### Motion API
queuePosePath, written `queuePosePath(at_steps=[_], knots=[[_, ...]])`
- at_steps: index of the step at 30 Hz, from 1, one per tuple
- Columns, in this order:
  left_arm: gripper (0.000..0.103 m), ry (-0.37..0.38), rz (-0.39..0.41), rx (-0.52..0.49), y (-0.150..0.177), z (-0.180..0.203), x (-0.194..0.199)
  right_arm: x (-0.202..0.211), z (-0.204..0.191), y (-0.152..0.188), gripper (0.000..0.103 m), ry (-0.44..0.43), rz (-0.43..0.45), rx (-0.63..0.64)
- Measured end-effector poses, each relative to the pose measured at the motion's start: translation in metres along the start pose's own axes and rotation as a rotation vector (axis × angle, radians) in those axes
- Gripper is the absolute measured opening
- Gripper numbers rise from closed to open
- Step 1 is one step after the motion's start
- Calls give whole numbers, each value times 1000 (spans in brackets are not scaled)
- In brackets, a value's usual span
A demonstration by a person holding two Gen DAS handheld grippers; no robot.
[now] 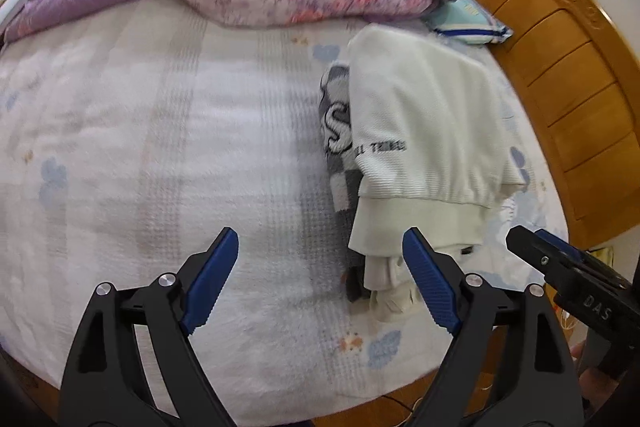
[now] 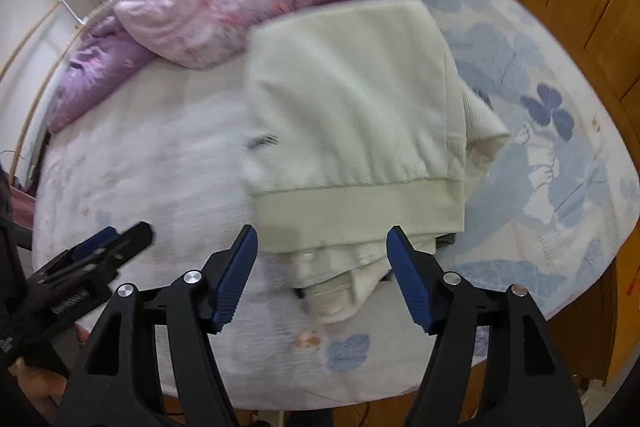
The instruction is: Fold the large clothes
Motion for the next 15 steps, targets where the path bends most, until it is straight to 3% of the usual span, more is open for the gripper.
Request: queuePosePath(at_steps=[8, 12, 15], knots=[[90, -13, 125, -127, 32, -12, 124, 108, -86, 49, 67, 8, 143, 47], [92, -13, 193, -150, 62, -30, 195, 160, -129, 82, 83, 2, 198, 67], [92, -43, 219, -145, 84, -47, 242, 195, -166, 106, 84, 0, 224, 118]])
Point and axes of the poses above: each gripper's, at about its wrist camera, not at the fingertips, and x roughly against the way its jaws point, z to its right, y to its underside, the point moved 2 cm from there along -x, roughly the way its jaws point, and after that the axes turned 6 degrees about -z, right-handed, at the moved point
